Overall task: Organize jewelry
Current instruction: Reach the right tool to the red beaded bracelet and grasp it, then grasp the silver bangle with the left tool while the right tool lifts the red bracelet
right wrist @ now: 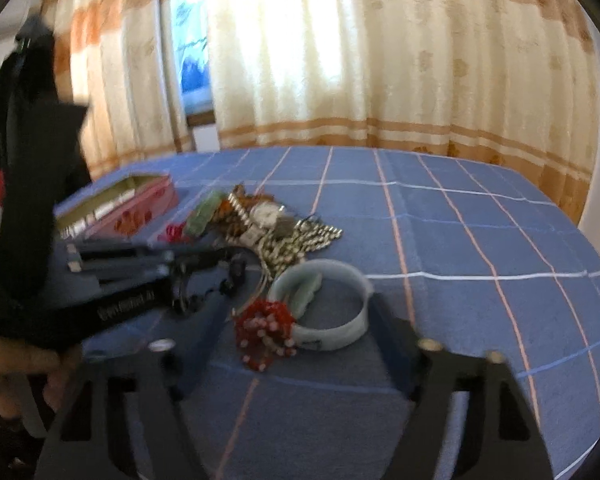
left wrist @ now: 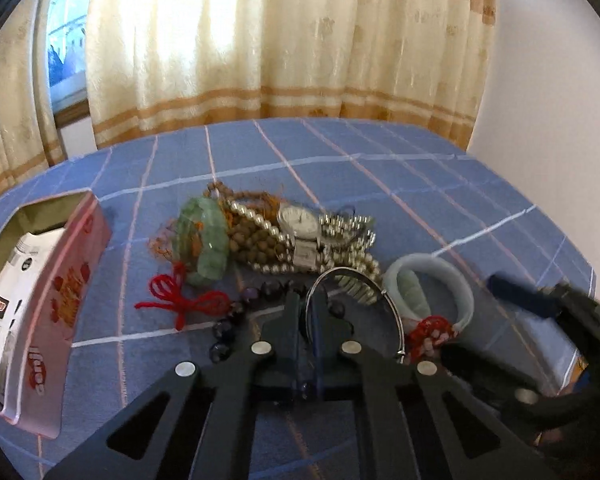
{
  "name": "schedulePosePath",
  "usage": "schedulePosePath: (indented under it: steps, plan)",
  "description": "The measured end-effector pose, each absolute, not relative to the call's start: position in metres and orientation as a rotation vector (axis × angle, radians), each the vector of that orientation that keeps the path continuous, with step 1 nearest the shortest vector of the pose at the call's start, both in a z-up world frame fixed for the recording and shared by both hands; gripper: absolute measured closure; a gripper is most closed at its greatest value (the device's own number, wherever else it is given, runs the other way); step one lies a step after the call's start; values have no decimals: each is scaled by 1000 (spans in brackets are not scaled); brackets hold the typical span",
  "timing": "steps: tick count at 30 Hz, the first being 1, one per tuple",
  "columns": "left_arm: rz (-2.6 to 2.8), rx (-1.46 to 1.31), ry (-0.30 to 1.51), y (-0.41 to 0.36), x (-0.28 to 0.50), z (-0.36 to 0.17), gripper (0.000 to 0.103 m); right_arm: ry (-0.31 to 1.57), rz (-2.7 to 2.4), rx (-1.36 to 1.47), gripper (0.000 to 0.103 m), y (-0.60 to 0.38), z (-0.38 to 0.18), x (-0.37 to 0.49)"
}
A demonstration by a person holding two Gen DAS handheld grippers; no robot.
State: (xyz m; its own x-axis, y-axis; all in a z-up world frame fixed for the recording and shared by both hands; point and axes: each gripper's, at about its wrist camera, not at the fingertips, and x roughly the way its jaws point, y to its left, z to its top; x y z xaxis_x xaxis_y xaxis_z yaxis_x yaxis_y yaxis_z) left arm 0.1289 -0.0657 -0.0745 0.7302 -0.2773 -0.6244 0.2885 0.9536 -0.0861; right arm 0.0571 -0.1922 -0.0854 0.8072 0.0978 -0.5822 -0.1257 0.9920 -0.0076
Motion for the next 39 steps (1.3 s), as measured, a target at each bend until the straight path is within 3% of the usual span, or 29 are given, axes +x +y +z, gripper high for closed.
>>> schedulePosePath:
  steps: [1, 3, 5, 7, 12, 26, 29, 30, 31, 35, 38, 39]
  plan:
    - [-316, 12, 676, -64, 128, -74, 99, 629, 125, -58, 56, -190, -87, 59]
    - [-324, 6, 665, -63, 126, -73, 99, 648, 125, -84, 59, -186, -92, 61]
    - [-326, -4, 653, -60, 124, -71, 99, 643, 125, -117, 69, -182, -92, 60]
    - [-323, -12, 636, -58, 123, -69, 99, 655, 137, -134, 87, -179, -93, 63]
    - [-330, -51, 623, -52, 124, -66, 99, 632, 166, -105, 99, -183, -89, 59]
    - [-313, -58, 548, -40, 108, -45, 99, 557, 153, -121, 100, -185, -50, 57]
    - [-281, -50, 541, -35, 108, -45, 99, 596, 142, -149, 72, -182, -59, 60]
    - [-272, -48, 539, -33, 108, -46, 99, 601, 134, -172, 48, -178, -63, 60]
    - [-266, -48, 539, -31, 108, -47, 99, 599, 133, -185, 41, -176, -66, 60]
    - [-239, -53, 540, -21, 110, -50, 99, 648, 139, -217, 44, -172, -79, 63]
    - [-237, -53, 540, -19, 110, -51, 98, 701, 138, -262, 62, -169, -92, 68]
    - [-238, -55, 540, -18, 110, -51, 98, 703, 136, -277, 75, -168, -95, 69]
